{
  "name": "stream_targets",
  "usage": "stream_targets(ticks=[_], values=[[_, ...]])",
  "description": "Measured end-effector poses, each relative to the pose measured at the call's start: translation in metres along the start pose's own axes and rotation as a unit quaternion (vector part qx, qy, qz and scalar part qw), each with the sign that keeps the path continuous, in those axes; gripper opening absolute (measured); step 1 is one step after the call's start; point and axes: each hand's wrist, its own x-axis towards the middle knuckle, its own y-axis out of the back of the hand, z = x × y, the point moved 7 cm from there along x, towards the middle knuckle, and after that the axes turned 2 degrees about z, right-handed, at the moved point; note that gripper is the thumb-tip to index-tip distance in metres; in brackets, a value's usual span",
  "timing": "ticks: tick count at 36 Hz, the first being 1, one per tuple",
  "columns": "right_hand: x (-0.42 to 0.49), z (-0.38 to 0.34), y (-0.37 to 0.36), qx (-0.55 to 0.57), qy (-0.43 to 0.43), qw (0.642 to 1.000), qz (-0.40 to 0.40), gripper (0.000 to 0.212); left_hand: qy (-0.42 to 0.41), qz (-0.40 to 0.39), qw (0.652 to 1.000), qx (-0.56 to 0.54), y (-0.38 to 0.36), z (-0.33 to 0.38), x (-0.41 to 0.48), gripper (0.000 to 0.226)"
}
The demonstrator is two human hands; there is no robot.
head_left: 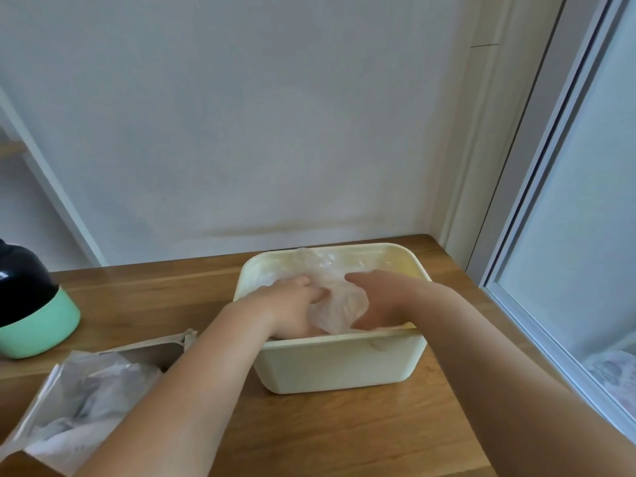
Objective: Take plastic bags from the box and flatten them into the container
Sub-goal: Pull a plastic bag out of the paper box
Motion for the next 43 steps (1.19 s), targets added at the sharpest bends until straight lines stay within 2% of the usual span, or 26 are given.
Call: stream_targets(ticks=[5, 10, 12, 15, 22, 25, 28, 34, 38, 43], values=[[0.010, 0.006, -0.017, -0.009, -0.010, 0.996, -0.086, 0.070, 0.019, -0.030, 0.999, 0.000, -0.011, -0.005, 0.008, 0.070], [0.010, 0.007, -0.018, 0.000, -0.028, 0.996, -0.085, 0.069, 0.020, -0.073, 0.997, 0.003, -0.015, -0.005, 0.008, 0.071], [0.006, 0.008, -0.011, 0.019, -0.022, 0.999, -0.046, 0.067, 0.013, -0.050, 0.998, -0.023, -0.011, -0.006, 0.007, 0.068], [-0.007, 0.008, 0.009, 0.079, -0.033, 0.995, 0.042, 0.078, 0.021, 0.047, 0.994, -0.094, 0.007, -0.011, -0.004, 0.068], [-0.043, -0.020, 0.046, 0.096, 0.007, 0.969, 0.227, 0.051, 0.013, 0.253, 0.954, -0.159, 0.055, -0.021, -0.067, 0.031], [-0.057, -0.053, 0.046, 0.147, 0.059, 0.948, 0.277, 0.041, 0.032, 0.300, 0.931, -0.205, 0.058, -0.037, -0.104, 0.025], [-0.060, -0.086, 0.039, 0.220, 0.103, 0.919, 0.310, 0.031, 0.059, 0.310, 0.929, -0.192, 0.051, -0.061, -0.135, 0.028], [-0.055, -0.152, 0.011, 0.284, 0.169, 0.901, 0.280, 0.023, 0.142, 0.224, 0.954, -0.138, 0.018, -0.102, -0.179, 0.057], [-0.047, -0.186, -0.017, 0.287, 0.185, 0.911, 0.232, 0.024, 0.183, 0.204, 0.957, -0.098, -0.001, -0.128, -0.194, 0.053], [-0.038, -0.202, -0.044, 0.210, 0.187, 0.944, 0.171, 0.034, 0.216, 0.223, 0.949, -0.052, -0.009, -0.152, -0.202, 0.046]])
